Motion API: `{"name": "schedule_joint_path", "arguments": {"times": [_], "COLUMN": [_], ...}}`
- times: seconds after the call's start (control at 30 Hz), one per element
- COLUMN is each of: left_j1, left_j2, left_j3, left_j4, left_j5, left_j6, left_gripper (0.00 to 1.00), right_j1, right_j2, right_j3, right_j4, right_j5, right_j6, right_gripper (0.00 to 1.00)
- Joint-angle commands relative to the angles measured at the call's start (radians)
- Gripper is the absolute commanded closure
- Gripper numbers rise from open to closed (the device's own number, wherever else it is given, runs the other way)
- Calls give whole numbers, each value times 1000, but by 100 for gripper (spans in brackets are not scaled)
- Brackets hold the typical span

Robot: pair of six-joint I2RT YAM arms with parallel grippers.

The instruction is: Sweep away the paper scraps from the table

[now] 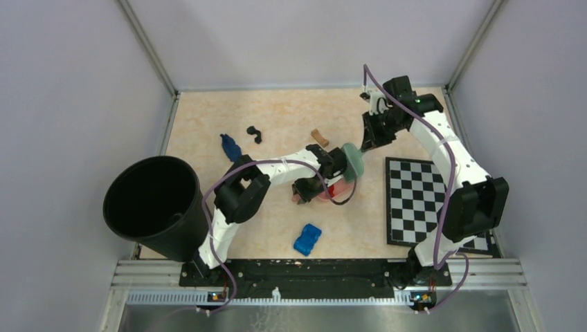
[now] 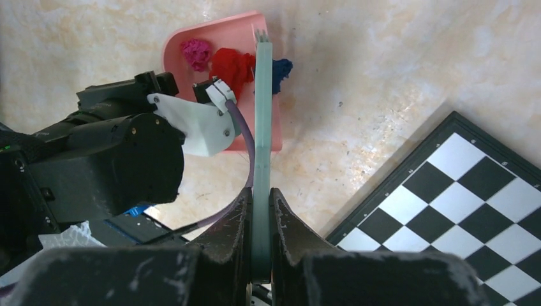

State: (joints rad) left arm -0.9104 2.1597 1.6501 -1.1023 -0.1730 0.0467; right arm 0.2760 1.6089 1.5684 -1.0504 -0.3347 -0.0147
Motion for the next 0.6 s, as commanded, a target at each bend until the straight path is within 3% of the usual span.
{"name": "schedule_joint_path", "arguments": {"times": [0.0,0.3,0.57], "left_j1": [10,15,23], "left_j2": [-69,-87,-154], "left_j3": [-61,-87,-112], "left_j4": [191,254,282], "left_j5": [-39,-37,-42], "left_j6": [-43,-45,-89], "left_gripper": [100,100,100], "right_j1": [-12,-38,-139], "right_j2": [-70,-105,-124], "right_j3": [113,196,240], "right_j4": [-77,-107,-72], "right_j5": [19,70,119], "right_j6": [-36,-79,-97], "right_gripper": [100,100,100]}}
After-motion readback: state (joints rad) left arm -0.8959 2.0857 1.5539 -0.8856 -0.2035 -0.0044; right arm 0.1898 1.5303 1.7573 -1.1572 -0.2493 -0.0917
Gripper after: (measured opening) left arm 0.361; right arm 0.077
